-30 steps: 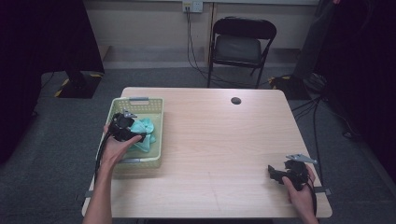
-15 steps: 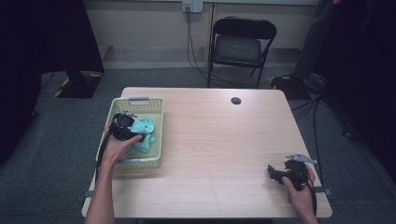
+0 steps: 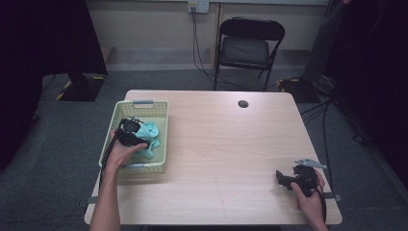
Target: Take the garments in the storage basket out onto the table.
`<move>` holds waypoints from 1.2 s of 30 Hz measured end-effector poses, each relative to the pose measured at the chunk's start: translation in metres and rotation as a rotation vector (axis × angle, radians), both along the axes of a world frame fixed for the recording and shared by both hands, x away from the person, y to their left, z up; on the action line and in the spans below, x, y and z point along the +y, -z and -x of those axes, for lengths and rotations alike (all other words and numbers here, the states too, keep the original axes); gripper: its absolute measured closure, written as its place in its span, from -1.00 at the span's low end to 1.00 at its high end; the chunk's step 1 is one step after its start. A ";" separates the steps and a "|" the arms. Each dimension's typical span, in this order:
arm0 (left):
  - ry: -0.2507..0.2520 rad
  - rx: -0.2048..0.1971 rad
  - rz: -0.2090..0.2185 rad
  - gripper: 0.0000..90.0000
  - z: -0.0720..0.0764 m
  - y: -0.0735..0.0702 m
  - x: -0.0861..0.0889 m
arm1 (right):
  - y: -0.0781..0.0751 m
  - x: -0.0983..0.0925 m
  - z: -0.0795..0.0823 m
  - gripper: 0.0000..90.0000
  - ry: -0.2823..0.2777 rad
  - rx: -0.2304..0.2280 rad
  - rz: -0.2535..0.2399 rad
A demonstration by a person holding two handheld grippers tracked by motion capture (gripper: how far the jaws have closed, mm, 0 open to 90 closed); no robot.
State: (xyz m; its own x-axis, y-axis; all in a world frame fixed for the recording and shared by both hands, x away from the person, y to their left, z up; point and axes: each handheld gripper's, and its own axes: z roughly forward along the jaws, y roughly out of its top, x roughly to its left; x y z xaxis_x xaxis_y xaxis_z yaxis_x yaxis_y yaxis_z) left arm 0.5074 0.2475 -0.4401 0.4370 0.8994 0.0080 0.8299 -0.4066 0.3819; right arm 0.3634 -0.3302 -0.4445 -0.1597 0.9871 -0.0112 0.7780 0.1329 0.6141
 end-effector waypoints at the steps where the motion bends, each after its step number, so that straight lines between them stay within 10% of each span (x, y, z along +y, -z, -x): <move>1: -0.001 0.004 -0.004 -0.74 -0.001 0.001 -0.001 | 0.000 0.000 0.000 -0.83 0.000 0.000 0.000; 9: 0.031 0.021 -0.076 -0.79 -0.002 0.007 -0.008 | 0.000 0.000 0.000 -0.83 0.000 0.000 0.000; 36: -0.012 0.126 -0.021 -0.69 -0.009 0.009 -0.004 | 0.000 0.000 0.001 -0.83 -0.001 0.000 0.000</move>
